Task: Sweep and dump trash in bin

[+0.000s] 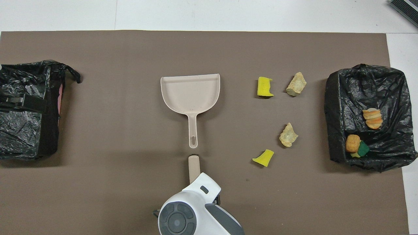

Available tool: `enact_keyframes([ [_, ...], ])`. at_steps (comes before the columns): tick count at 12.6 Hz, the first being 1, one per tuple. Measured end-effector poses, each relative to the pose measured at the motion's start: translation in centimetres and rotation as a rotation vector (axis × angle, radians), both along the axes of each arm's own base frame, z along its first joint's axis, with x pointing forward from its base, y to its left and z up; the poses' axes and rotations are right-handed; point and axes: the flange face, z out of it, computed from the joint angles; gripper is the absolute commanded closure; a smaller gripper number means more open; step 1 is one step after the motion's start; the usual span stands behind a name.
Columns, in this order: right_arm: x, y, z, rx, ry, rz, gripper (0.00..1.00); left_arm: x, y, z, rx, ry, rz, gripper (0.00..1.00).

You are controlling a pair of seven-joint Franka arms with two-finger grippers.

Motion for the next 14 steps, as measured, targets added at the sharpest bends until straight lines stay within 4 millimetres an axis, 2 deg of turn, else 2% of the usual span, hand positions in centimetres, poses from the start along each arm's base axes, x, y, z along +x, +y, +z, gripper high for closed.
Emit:
enact_keyframes([
  [3, -3.1, 0.8, -2.1, -0.018, 0.005, 0.005, 0.05, 0.0, 0.0, 0.0, 0.000, 0.000, 0.000, 0.00],
  [11, -5.5, -0.3, -3.5, -0.015, 0.043, -0.011, 0.18, 0.0, -0.7, 0.0, 0.000, 0.001, -0.014, 0.00],
  [13, -5.7, -0.4, -3.8, -0.003, 0.068, -0.034, 0.25, -0.1, -0.8, 0.0, 0.000, 0.001, -0.016, 0.00],
  [14, -5.7, -0.4, -3.8, 0.003, 0.075, -0.042, 0.33, 0.0, -1.0, 0.1, -0.002, -0.005, -0.020, 0.00],
])
